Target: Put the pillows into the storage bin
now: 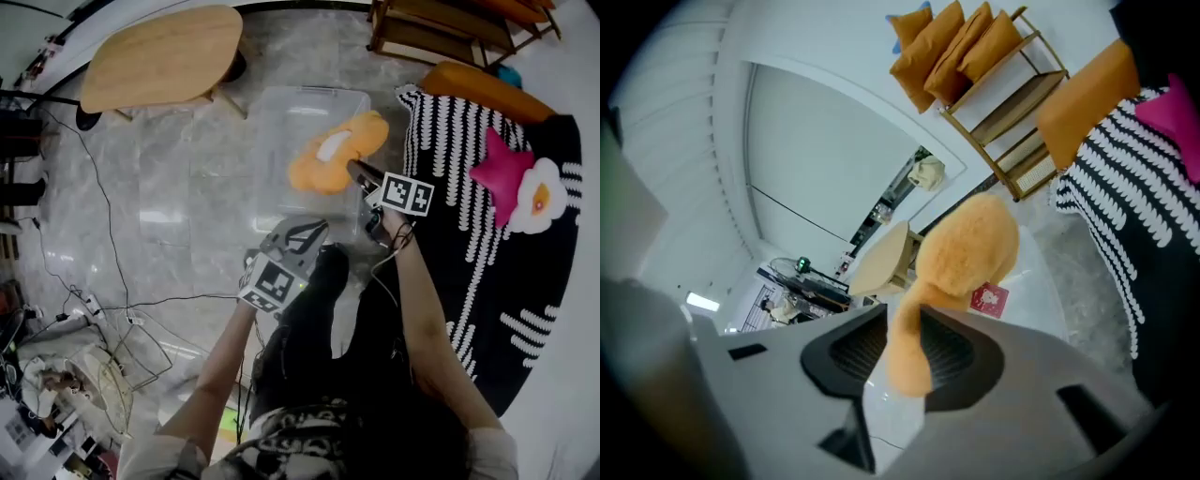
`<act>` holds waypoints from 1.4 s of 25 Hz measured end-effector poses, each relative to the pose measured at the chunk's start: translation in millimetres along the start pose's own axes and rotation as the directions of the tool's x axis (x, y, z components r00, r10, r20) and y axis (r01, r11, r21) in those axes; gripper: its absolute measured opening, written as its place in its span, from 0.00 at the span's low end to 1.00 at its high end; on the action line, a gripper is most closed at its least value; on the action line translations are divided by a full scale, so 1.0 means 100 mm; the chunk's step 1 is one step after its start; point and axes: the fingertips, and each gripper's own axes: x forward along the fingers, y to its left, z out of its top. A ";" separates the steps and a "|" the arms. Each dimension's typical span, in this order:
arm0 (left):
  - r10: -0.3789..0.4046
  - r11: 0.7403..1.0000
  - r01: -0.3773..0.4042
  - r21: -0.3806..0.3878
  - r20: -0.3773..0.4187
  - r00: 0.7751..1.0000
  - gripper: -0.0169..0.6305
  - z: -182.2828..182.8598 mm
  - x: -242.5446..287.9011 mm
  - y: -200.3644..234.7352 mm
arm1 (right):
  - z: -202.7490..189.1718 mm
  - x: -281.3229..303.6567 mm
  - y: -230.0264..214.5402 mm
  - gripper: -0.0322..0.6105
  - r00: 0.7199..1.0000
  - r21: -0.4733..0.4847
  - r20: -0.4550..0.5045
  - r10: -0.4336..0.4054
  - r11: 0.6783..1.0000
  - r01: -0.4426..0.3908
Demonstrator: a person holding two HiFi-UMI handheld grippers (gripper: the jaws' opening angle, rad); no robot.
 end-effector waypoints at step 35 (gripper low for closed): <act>-0.240 0.966 0.240 0.094 -0.013 0.971 0.04 1.37 2.36 -1.37 | 0.84 -2.81 -2.48 0.47 0.920 0.354 0.306 -0.245 0.926 0.129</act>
